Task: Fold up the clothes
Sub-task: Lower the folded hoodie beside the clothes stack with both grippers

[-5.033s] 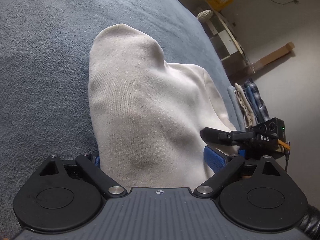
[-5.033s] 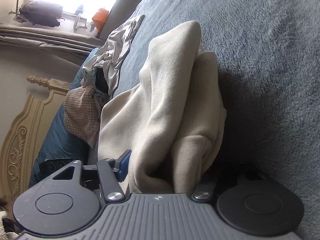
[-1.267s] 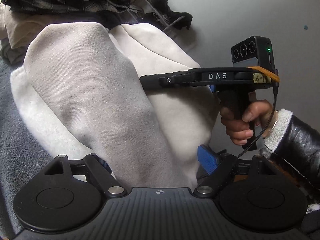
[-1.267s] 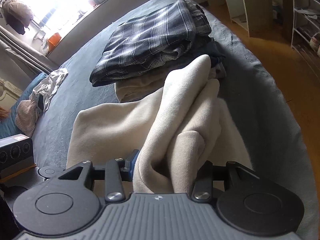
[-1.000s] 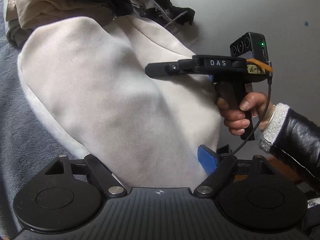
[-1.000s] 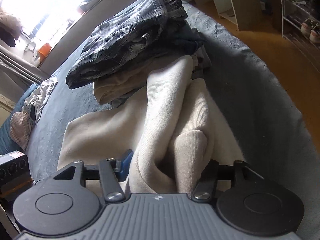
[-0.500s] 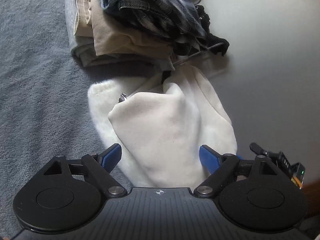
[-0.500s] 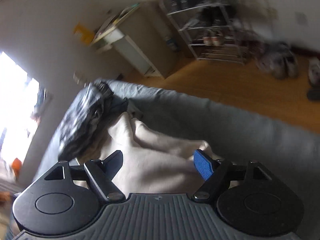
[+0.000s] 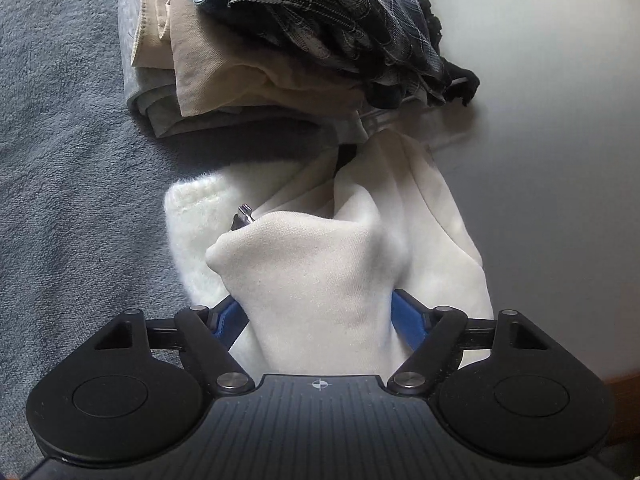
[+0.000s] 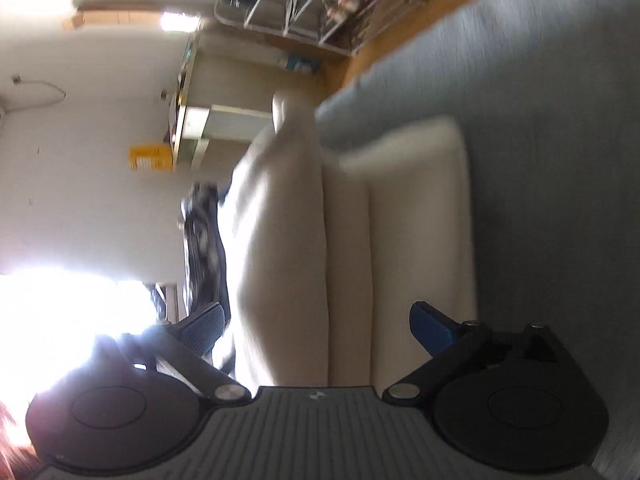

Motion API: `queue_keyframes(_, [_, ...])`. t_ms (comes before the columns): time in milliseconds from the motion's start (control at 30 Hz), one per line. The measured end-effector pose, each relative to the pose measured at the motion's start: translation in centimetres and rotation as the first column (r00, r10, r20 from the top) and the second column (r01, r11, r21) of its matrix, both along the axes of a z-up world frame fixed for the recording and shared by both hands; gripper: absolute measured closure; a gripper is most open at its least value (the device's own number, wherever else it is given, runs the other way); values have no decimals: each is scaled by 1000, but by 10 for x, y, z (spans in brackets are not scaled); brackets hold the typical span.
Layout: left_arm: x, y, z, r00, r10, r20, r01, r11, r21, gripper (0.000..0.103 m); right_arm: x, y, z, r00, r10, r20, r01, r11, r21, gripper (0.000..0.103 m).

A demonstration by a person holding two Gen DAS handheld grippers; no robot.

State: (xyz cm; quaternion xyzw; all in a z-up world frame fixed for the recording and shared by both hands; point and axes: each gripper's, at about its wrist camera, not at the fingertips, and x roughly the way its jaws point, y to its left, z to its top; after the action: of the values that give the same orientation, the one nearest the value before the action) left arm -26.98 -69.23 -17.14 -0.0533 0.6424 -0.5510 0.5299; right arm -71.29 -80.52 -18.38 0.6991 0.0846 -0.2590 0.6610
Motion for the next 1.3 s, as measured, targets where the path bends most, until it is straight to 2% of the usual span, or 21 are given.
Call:
queue_keyframes(100, [-1,-7,1,1000,-5,25,5,1000,3,28,5,-2,1,1000,-4,-22,3,997,-77,1])
queue_keyframes(200, [-1,-15,1,999,-7,49,7,1000,0,29,12,-18,-11,1000,-17,4,17,997,-74,2])
queue_keyframes(233, [-1,-19,1,998,-9,56,9,1000,0,29,17,-20,-15,1000,-19,11,20,997,-71,7])
queue_keyframes(267, [-2,-23,0,998,-12,63,12,1000,0,29,20,-20,-17,1000,-24,7,25,997,-78,16])
queue_keyframes(300, [-2,-26,1,997,-15,69,16,1000,-4,29,22,-19,-16,1000,-29,-1,29,994,-101,19])
queue_keyframes(333, [-2,-29,2,997,-20,75,20,1000,-10,30,22,-15,-13,1000,-30,0,30,990,-136,37])
queue_keyframes(367, [-3,-32,3,996,-27,85,29,999,-16,30,22,-10,-9,1000,-30,5,30,986,-165,47])
queue_keyframes(467, [-4,-43,6,993,-50,107,54,998,-36,31,19,-1,-3,1000,-28,-9,26,979,-204,51])
queue_keyframes(700, [-6,-64,2,995,-50,84,54,998,-45,32,11,4,-7,997,-71,19,73,975,-212,52])
queue_keyframes(933, [-19,-61,-4,999,-16,51,18,999,-44,33,7,-11,8,999,18,-42,-28,966,-259,52])
queue_keyframes(1000, [-29,-45,-6,999,-4,46,6,999,-47,33,5,-14,5,999,32,-42,-42,963,-265,52])
queue_keyframes(1100, [-42,-14,-8,999,17,41,-15,998,-53,31,5,-21,-5,999,32,4,-30,976,-216,49])
queue_keyframes(1133, [-39,-3,-7,999,27,43,-24,998,-57,30,4,-21,-3,999,32,3,-31,978,-208,43])
queue_keyframes(1233, [-35,15,6,994,50,96,-41,995,-92,29,-8,-11,15,999,18,-45,-28,969,-244,29])
queue_keyframes(1300, [-38,27,22,979,56,194,-27,989,-148,28,-23,2,32,994,-35,-103,3,955,-298,28])
